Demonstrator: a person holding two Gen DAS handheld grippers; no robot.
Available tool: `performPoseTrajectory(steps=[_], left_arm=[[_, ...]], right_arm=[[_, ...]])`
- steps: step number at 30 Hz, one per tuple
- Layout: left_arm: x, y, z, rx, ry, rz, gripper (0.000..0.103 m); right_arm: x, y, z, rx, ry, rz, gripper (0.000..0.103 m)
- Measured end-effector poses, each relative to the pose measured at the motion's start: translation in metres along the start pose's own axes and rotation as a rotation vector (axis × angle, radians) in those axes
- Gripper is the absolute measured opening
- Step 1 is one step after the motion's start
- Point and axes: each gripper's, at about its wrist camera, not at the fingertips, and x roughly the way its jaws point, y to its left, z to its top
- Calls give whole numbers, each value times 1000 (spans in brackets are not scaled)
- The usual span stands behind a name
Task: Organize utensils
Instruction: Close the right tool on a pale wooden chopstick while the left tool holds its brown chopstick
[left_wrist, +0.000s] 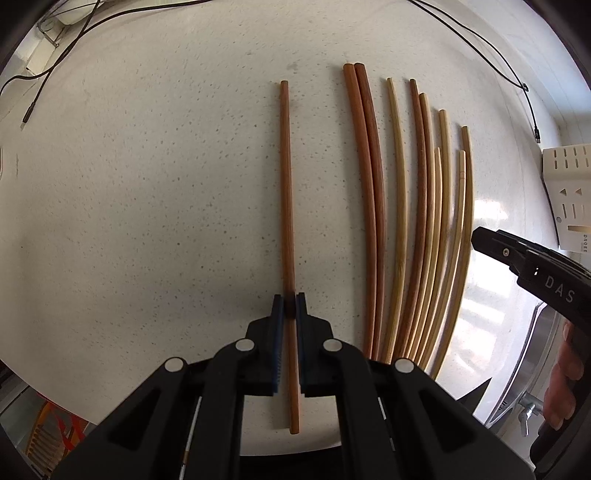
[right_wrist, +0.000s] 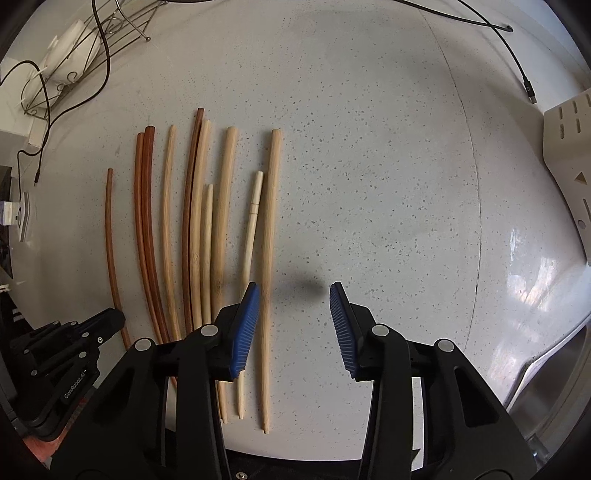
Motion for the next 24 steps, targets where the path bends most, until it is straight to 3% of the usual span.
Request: performPoseTrajectory(steps=[17,20,24], left_arm=[[-4,-1,1,-4,-24,-7,6],[-4,-1,0,-5,-26,-8,6],[-3,-2,0,0,-26,-4,6]], right_arm=[[16,46,-2,-62,63,-102,33],[20,64,10,-56,71,-114,29],[22,64,16,-23,100,-120,9]])
